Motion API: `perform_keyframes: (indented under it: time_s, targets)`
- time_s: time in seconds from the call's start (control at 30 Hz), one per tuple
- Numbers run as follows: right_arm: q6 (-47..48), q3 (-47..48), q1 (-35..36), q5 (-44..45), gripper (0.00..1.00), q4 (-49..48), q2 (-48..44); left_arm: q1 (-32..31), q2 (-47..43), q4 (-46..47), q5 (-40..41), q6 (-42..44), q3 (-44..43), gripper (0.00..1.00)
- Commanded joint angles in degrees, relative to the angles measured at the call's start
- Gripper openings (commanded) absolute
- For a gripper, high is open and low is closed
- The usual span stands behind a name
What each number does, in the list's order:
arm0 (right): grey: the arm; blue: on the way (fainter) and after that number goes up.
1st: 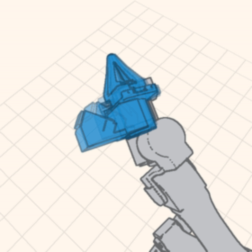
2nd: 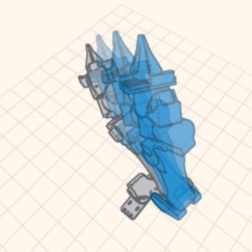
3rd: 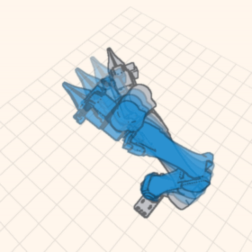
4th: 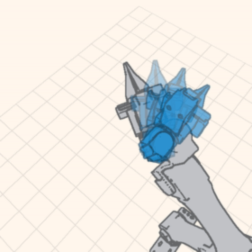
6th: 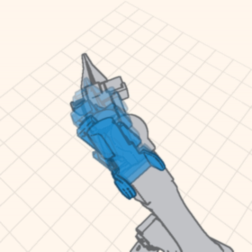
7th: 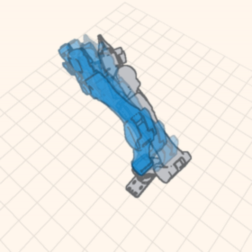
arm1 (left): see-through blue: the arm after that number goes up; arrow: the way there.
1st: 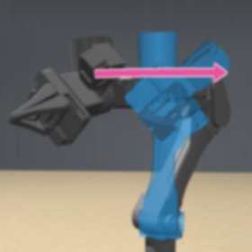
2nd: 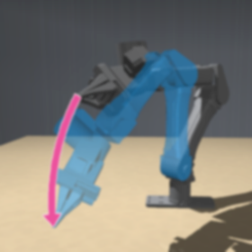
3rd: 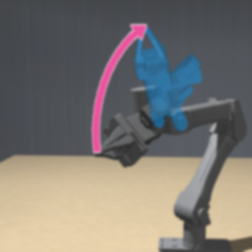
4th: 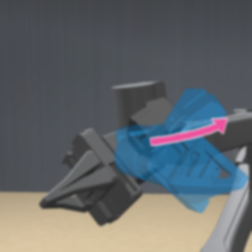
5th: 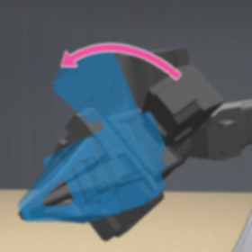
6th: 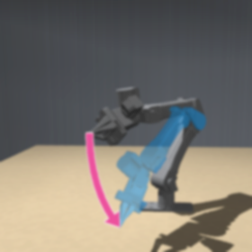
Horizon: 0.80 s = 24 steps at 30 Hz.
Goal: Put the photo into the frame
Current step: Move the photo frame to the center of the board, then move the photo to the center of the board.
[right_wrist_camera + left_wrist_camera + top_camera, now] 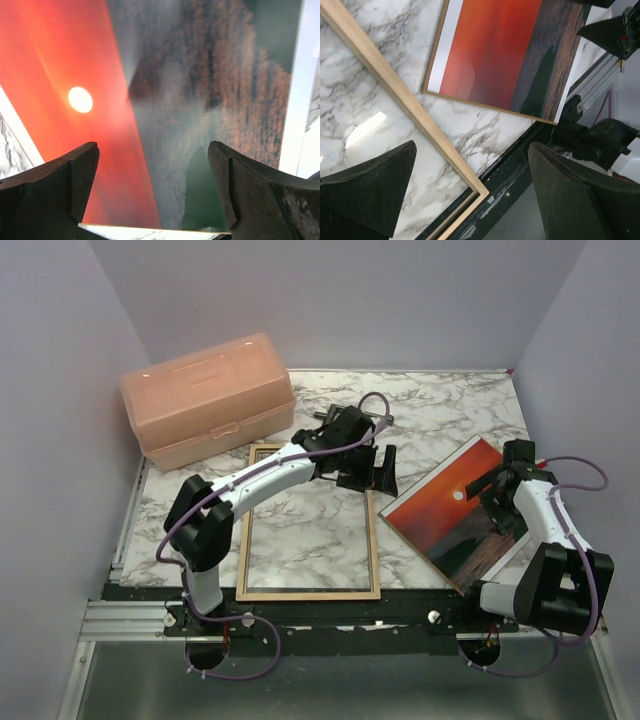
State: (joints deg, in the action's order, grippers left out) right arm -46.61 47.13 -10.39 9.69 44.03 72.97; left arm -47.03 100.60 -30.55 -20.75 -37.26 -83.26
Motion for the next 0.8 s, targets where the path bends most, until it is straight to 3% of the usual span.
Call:
perform_keyframes:
  time_s: [0.0, 0.3, 0.43, 0.57, 0.77]
  targets:
    - [0.64, 0.97, -5.79, 3.18, 1.0, 2.21, 1.36, -0.85, 6.76, -3.31, 1.71, 1.42, -10.18, 0.98]
    - [2.9, -1.38, -22.85, 2.26, 1.0, -1.07, 1.92, -1.27, 23.49, -11.68, 4.42, -2.29, -32.2, 0.98]
    - [2.03, -1.86, -25.33, 4.39, 1.0, -1.32, 2.86, -1.26, 30.06, -15.38, 5.06, -4.62, -41.38, 0.98]
    - [0.2, -4.37, -25.55, 7.99, 1.0, -4.03, 4.62, -1.23, 31.89, -14.65, 4.33, -5.27, -41.92, 0.98]
    - [0.39, -7.46, -25.64, 5.87, 1.0, -9.38, 6.11, -1.23, 26.97, -10.2, 2.96, -3.74, -34.29, 0.99]
